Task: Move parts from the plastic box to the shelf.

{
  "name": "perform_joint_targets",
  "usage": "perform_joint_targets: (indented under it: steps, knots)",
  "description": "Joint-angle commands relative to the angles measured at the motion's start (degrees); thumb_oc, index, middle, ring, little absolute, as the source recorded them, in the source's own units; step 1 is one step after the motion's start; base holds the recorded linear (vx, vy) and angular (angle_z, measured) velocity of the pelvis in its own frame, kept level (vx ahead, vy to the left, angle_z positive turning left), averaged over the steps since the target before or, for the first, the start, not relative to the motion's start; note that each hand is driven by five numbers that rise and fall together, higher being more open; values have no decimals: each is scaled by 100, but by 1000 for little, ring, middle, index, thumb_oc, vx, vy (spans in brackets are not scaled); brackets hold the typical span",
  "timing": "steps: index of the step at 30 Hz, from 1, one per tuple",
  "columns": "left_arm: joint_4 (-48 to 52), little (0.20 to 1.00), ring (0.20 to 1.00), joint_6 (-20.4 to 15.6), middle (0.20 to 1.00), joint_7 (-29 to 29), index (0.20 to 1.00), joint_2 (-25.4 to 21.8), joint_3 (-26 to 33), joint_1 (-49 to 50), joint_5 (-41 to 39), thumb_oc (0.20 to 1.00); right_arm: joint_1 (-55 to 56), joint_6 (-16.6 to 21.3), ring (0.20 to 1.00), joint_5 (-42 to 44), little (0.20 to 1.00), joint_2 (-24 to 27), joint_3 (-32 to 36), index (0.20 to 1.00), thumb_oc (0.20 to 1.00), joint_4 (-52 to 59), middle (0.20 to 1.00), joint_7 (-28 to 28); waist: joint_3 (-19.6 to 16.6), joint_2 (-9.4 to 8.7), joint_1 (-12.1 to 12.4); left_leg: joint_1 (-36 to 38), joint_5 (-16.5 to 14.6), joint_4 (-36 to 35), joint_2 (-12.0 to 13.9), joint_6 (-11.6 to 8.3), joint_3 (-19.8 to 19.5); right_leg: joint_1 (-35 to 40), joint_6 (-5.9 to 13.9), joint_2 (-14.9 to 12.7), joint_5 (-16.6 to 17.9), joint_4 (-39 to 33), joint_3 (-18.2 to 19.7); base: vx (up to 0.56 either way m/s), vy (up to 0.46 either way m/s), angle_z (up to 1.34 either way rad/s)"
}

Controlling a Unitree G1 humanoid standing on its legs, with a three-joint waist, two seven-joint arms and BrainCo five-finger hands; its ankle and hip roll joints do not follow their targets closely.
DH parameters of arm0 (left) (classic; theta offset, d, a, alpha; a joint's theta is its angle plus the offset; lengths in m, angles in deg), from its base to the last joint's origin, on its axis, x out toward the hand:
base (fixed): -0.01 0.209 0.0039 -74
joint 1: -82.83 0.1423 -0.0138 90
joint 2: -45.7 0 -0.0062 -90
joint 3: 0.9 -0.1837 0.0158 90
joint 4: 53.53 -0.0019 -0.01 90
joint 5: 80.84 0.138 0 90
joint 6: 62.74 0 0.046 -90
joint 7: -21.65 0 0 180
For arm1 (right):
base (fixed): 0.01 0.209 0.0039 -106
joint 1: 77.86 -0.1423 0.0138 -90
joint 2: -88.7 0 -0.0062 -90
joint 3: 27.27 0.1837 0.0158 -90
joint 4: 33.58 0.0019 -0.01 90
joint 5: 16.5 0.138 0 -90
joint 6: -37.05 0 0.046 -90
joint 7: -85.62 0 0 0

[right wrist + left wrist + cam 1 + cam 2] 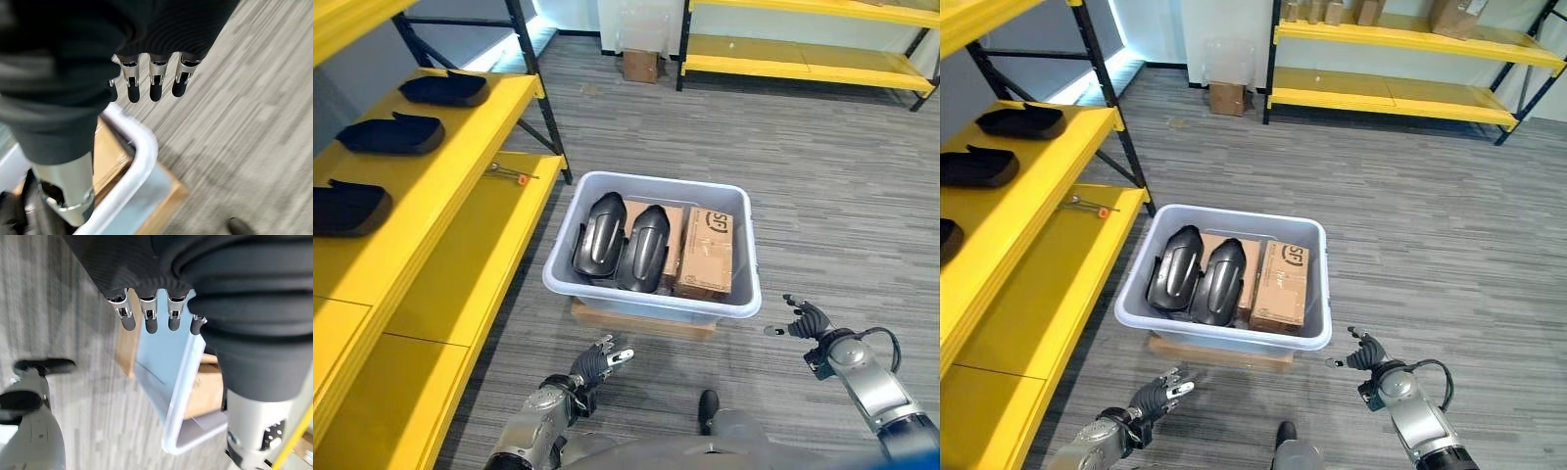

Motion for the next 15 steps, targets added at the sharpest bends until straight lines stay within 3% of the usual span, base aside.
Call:
perform_joint_targets:
  steps: [1,4,5,7,9,10,15]
  knots:
    - [212,1000,1000,-273,1000,-267,1000,-442,188,-25,-622,1000,-546,454,1000,-277,1000,-136,52,1000,1000,254,1000,72,194,-344,203,-230,-895,19,-568,-224,-64,424,60,-212,-305,162,-95,95,-326,-22]
    - [132,1000,1000,-186,1000,-142,1000,-336,220,-227,-523,1000,-610,508,1000,-63,1000,-114,65,1000,1000,307,1000,9,219,-341,214,-443,-1039,713,-793,-170,-74,591,-25,-176,-251,42,-226,96,-297,6]
    - [381,1000,1000,-21,1000,-46,1000,-391,271,-275,-391,1000,-624,604,1000,64,1000,-157,18,1000,1000,366,1000,4,233,-309,316,-620,-1205,828,-1414,73,-478,602,-36,-147,-98,-80,-104,103,-203,32]
    - [529,1000,1000,121,1000,-109,1000,-444,343,-216,-366,1000,-667,594,1000,97,1000,-268,-156,1000,1000,386,1000,29,219,-247,402,-500,-1190,475,-1597,97,-712,683,-21,-71,-115,-121,2,186,-35,2]
    - [520,1000,1000,144,1000,-141,1000,-448,363,-179,-297,1000,-664,516,1000,93,1000,-342,-279,1000,1000,422,1000,-17,165,-171,414,-437,-913,124,-1453,-24,-781,702,-49,-22,-184,-118,-30,203,179,-15]
    - [447,1000,1000,119,1000,-195,1000,-394,337,-140,-296,1000,-696,456,1000,177,1000,-375,-431,1000,1000,427,1000,-93,145,-62,432,-415,-464,-259,-1139,-234,-942,684,-94,1,-323,-23,-22,164,278,-11]
    - [63,1000,1000,-54,1000,-76,1000,-122,399,-199,-463,1000,-801,485,1000,189,1000,-384,-722,1000,1000,482,1000,-51,162,170,434,-423,146,-661,-702,-420,-1394,500,-146,-78,-589,312,177,133,396,-35]
